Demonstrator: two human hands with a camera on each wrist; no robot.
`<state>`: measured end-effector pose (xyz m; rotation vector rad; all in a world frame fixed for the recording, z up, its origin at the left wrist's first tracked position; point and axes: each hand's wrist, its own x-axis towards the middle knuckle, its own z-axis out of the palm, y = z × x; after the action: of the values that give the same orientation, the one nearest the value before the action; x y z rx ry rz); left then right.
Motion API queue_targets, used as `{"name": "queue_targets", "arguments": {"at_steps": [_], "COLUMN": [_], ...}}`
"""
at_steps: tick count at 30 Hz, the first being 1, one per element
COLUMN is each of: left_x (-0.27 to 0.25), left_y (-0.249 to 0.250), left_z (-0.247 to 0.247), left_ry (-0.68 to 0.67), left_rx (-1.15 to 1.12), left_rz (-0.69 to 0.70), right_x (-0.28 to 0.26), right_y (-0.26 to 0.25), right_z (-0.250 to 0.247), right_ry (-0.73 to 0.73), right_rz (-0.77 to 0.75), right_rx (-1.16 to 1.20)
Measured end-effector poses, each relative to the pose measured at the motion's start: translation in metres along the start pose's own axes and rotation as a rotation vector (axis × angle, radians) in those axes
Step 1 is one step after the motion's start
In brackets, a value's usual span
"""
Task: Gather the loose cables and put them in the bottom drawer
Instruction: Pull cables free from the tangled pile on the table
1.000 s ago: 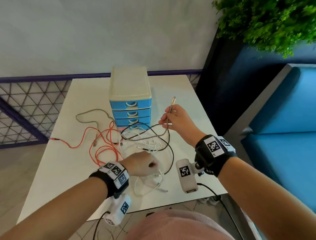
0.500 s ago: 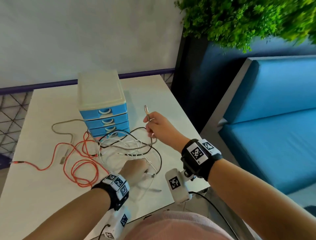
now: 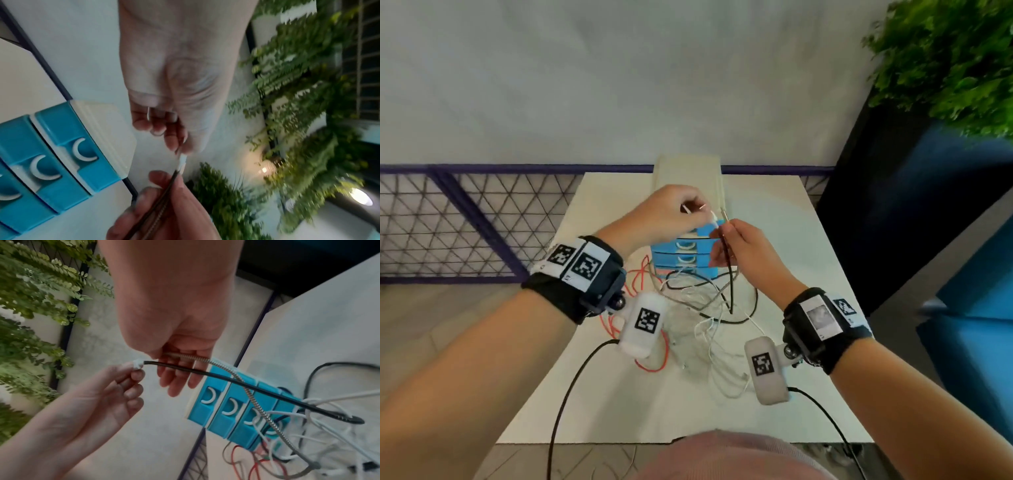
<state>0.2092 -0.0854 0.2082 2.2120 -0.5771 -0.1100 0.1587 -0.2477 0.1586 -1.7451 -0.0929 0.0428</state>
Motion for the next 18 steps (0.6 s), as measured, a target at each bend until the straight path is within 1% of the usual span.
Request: {"name": "queue_targets", "arguments": {"at_steps": [2, 3, 4, 5, 6, 7, 8, 10, 11, 13, 18], "left_x": [-0.002, -0.005, -0.008, -0.012, -0.015, -0.020, -0.026, -0.040, -0.047, -0.057, -0.073], "left_y": [0.001, 0.000, -0.003, -0.005, -0.008, -0.011, -0.010, -0.006, -0.006, -0.013, -0.069], "left_z": [-0.008, -0.006, -0.002, 0.004, 0.011, 0.018, 0.024, 0.035, 0.040, 0.051, 0.074], "left_ry": [0.168, 0.237, 0.279, 0.287, 0.266, 0.209, 0.121, -0.024, -0.063, -0.126, -0.252], "left_rx": [-0.157, -0.269, -0.405, -0.536, -0.637, -0.696, -0.732, -0.681, -0.609, -0.440, -0.143], "left_rz": [-0.033, -0.070, -0.110, -0.140, -0.148, -0.127, -0.089, -0.057, -0.060, -0.055, -0.174], "right_x": [0.004, 0.007, 0.011, 0.015, 0.019, 0.022, 0.025, 0.030, 0.032, 0.038, 0.044], "right_y": [-0.013, -0.020, -0.027, -0.034, -0.040, -0.047, -0.054, -0.066, -0.070, -0.077, -0.103], "right_z": [0.009, 0.013, 0.017, 0.021, 0.024, 0.028, 0.031, 0.034, 0.033, 0.027, 0.004], "right_ry": [-0.022, -0.030, -0.034, -0.033, -0.024, -0.007, 0.012, 0.026, 0.017, 0.018, 0.118], "right_rz": [-0.075, -0.115, -0.151, -0.174, -0.186, -0.185, -0.167, -0.116, -0.110, -0.129, -0.185], "right_rx": [0.037, 0.034, 0.032, 0.040, 0.063, 0.102, 0.156, 0.307, 0.362, 0.386, 0.408]}}
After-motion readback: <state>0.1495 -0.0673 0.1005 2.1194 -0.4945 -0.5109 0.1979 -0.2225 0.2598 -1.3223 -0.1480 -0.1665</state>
